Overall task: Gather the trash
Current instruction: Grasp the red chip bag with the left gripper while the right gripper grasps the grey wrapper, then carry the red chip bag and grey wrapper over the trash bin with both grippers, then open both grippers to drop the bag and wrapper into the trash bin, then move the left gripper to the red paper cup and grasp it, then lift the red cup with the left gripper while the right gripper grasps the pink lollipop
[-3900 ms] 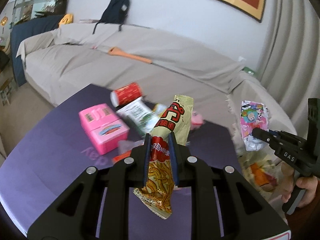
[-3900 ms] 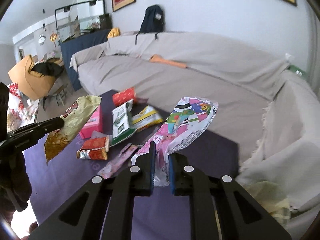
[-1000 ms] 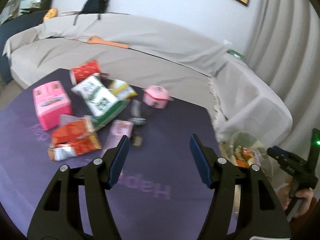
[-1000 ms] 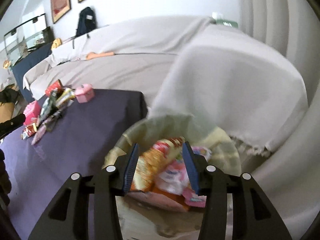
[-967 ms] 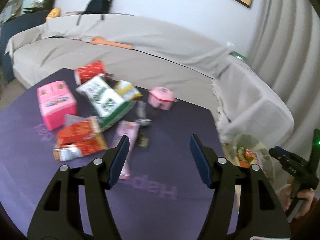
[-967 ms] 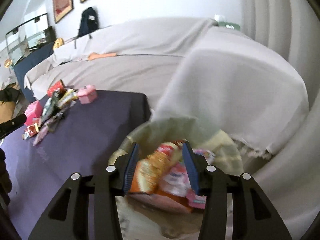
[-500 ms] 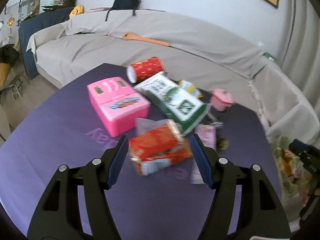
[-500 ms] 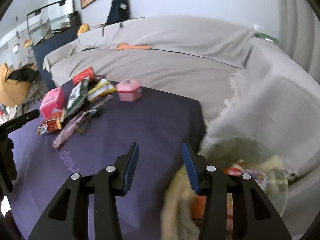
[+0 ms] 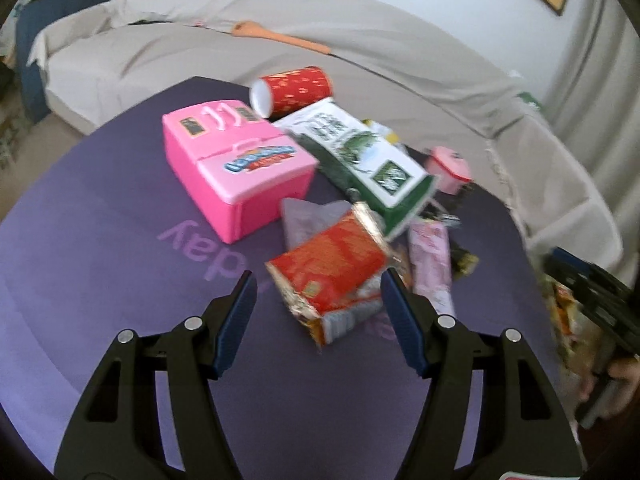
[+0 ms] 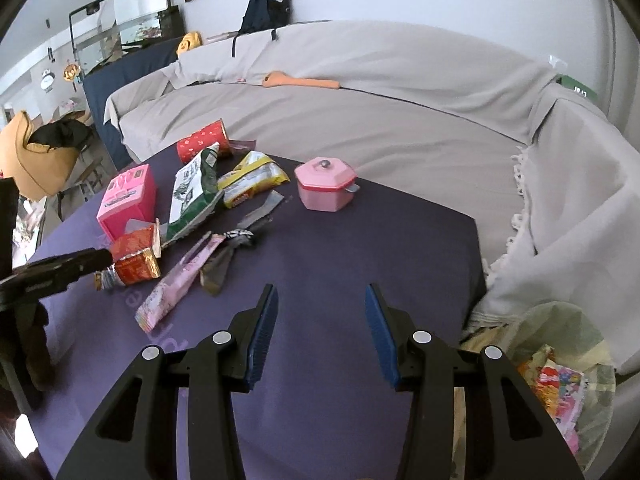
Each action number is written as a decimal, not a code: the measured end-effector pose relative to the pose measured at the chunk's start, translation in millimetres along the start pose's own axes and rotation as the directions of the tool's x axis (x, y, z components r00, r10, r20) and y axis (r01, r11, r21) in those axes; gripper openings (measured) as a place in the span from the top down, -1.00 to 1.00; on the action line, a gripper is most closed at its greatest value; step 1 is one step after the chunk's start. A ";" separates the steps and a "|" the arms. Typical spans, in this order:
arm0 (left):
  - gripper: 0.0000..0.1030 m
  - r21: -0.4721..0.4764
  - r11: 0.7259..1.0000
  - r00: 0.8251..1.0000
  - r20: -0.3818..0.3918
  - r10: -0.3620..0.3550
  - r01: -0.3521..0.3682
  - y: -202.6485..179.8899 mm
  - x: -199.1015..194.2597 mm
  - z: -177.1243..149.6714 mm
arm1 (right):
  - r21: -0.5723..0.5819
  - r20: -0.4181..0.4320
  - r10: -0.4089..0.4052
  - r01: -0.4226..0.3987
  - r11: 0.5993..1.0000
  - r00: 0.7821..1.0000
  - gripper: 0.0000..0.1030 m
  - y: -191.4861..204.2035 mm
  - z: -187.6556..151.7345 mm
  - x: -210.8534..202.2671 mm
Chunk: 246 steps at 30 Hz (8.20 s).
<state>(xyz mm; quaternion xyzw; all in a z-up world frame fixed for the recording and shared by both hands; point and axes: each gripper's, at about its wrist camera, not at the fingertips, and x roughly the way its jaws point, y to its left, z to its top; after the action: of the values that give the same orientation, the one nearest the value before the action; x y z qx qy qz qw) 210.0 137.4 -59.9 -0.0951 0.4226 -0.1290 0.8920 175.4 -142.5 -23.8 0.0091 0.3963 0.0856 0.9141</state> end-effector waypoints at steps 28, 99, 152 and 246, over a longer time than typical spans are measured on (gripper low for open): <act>0.22 0.107 0.994 1.000 -0.019 -0.005 0.007 -15.1 -16.0 5.0 | -0.008 0.007 0.119 -0.119 0.993 0.993 0.17 28.8 11.2 29.3; 0.14 0.139 0.985 0.994 0.023 -0.107 0.102 -209.6 -27.5 23.1 | 0.040 0.154 -0.081 0.076 0.996 0.985 0.63 -145.4 -0.9 -126.5; 0.14 0.265 0.915 0.944 -0.211 -0.252 0.304 -340.4 61.9 -32.8 | 0.276 0.075 -0.222 0.194 0.941 0.972 0.23 -245.9 -112.7 -144.0; -0.05 0.297 0.949 0.989 -0.130 -0.072 0.108 -57.5 -6.5 52.8 | 0.051 -0.005 0.191 -0.191 0.980 0.981 0.22 -43.1 37.5 17.2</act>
<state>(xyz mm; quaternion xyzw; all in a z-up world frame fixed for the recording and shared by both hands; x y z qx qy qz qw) 238.6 88.0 -6.1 0.0315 0.4446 -0.2382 0.8629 220.5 -180.2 -14.1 0.0696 0.4001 0.1631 0.8991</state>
